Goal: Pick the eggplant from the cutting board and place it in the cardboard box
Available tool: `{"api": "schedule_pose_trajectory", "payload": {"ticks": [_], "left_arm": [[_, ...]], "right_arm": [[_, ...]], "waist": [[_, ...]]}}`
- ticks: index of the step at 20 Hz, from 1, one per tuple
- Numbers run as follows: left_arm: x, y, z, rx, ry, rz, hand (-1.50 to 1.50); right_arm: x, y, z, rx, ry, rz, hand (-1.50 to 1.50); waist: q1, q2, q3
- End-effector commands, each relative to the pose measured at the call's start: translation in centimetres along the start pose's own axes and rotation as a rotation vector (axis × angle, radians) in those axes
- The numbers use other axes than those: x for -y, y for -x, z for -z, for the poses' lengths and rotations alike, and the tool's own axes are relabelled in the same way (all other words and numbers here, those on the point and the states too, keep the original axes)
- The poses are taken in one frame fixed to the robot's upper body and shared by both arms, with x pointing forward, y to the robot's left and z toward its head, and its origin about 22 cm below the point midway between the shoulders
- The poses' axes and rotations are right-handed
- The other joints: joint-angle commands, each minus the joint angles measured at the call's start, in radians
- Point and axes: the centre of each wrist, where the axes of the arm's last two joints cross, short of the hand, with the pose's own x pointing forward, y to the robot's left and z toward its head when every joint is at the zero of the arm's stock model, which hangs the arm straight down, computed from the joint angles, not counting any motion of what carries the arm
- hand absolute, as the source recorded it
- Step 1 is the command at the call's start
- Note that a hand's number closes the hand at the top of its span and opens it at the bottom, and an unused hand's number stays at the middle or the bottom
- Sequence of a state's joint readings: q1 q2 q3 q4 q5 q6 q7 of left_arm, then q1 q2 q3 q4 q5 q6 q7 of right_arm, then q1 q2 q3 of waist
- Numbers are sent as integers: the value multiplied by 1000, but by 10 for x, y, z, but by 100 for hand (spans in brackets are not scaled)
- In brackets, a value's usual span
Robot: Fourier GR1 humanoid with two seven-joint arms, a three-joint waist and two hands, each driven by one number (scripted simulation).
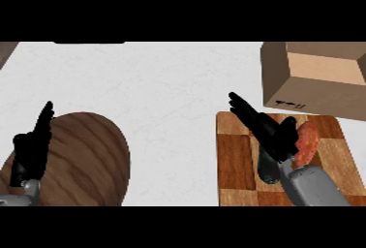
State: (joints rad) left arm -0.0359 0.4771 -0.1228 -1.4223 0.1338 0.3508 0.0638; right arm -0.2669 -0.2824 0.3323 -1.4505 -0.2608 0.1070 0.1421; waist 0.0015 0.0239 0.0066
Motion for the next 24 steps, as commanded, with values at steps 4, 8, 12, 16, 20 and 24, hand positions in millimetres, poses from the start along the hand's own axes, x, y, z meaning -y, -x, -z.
{"api": "schedule_pose_trajectory", "payload": {"ticks": [4, 8, 12, 16, 20, 24], "left_arm": [[33, -37, -2, 172, 232, -25, 0], [54, -44, -8, 224, 334, -49, 0], [67, -54, -11, 252, 420, -66, 0], [80, -62, -12, 263, 482, -81, 0], [70, -56, -13, 243, 502, -79, 0], [86, -66, -9, 266, 515, -72, 0]], "right_arm": [[22, 34, -20, -289, 510, 71, -150], [66, 58, -58, -491, 572, -442, -150], [62, 59, -68, -567, 707, -684, -150], [41, 31, -58, -573, 711, -882, -150], [22, -16, -56, -660, 723, -970, -150], [-9, -75, -46, -773, 649, -931, -150]], "waist": [[-73, -33, -11], [-107, -23, -43], [-89, -40, -26], [-66, -44, -23], [-47, -53, -20], [-36, -40, -16]]}}
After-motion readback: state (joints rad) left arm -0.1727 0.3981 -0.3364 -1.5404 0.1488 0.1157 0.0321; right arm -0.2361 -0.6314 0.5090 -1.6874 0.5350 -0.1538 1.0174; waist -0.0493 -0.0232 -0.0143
